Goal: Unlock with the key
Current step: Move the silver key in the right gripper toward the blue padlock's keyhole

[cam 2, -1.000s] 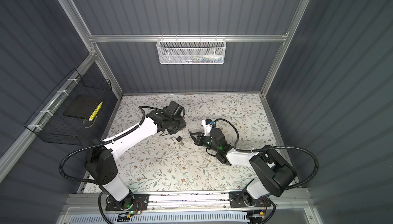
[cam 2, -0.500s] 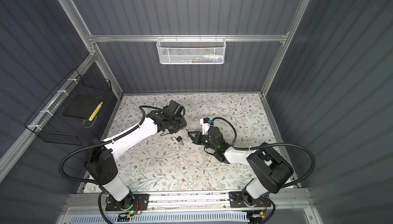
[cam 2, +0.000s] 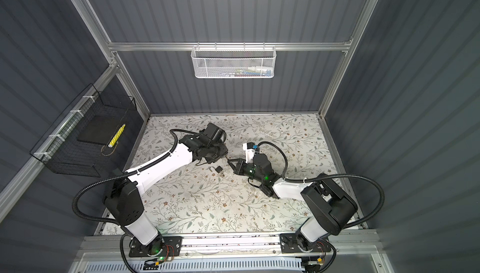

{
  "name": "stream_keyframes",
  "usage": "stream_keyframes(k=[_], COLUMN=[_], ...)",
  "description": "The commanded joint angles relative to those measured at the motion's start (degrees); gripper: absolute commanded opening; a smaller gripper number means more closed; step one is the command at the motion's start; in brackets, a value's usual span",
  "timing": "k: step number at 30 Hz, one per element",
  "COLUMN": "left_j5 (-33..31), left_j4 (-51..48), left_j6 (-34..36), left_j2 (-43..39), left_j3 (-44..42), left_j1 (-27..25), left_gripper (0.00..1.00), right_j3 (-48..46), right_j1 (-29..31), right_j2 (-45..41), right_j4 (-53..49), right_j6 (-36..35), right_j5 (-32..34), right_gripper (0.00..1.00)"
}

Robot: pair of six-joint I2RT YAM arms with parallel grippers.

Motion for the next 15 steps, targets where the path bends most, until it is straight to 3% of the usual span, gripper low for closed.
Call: stream_keyframes(k=[1,15], left_j5=[0.3,1.0], left_j4=[0.8,2.0], left_j6=[-0.8,-0.8], left_j2=[-1.7,-2.0], left_j3=[-0.5,-1.0], left_j1=[0.3,0.3], left_gripper=[0.23,0.23], right_j3=[1.6,2.4], right_j1=[0.4,0.6], right_j2=[1.0,2.3], right_j4=[1.2,1.4], right_j6=[0.0,0.3], right_j5=[-0.1,-0.3], right_gripper=[0.00,0.00])
